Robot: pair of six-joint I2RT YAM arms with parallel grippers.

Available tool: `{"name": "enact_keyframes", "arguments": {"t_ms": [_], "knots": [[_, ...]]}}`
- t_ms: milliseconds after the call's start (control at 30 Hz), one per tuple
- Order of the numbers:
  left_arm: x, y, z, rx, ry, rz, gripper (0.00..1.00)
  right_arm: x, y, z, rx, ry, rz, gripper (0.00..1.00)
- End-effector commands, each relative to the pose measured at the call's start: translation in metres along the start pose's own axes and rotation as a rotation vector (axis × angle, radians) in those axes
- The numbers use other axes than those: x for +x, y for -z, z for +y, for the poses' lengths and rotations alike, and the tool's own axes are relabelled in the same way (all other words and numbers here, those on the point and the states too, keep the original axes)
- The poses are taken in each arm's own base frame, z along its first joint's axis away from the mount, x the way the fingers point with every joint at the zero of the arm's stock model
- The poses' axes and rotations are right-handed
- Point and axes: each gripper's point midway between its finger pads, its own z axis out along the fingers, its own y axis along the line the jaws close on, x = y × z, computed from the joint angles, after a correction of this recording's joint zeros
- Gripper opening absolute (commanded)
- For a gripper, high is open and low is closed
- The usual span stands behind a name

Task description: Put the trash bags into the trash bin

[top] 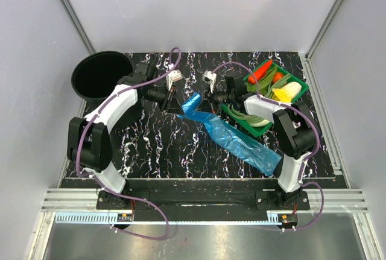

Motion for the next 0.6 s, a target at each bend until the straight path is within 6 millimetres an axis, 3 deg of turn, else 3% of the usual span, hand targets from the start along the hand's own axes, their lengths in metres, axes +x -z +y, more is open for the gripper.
{"name": "enact_keyframes", "arguments": {"t_ms": [0, 133, 433, 567], "knots": [[-0.038, 0.022, -0.026, -0.011, -0.105, -0.129, 0.0, 0.028, 0.007, -0.037, 0.156, -0.12, 0.076, 0.0], [-0.036, 0.022, -0.028, -0.015, -0.107, -0.143, 0.0, 0.036, 0.004, -0.043, 0.166, -0.231, 0.129, 0.0], [-0.05, 0.034, -0.039, -0.045, -0.163, -0.265, 0.0, 0.078, 0.004, -0.068, 0.256, -0.348, 0.2, 0.0], [-0.049, 0.034, -0.039, -0.045, -0.157, -0.268, 0.0, 0.078, 0.005, -0.069, 0.252, -0.405, 0.186, 0.0]]}}
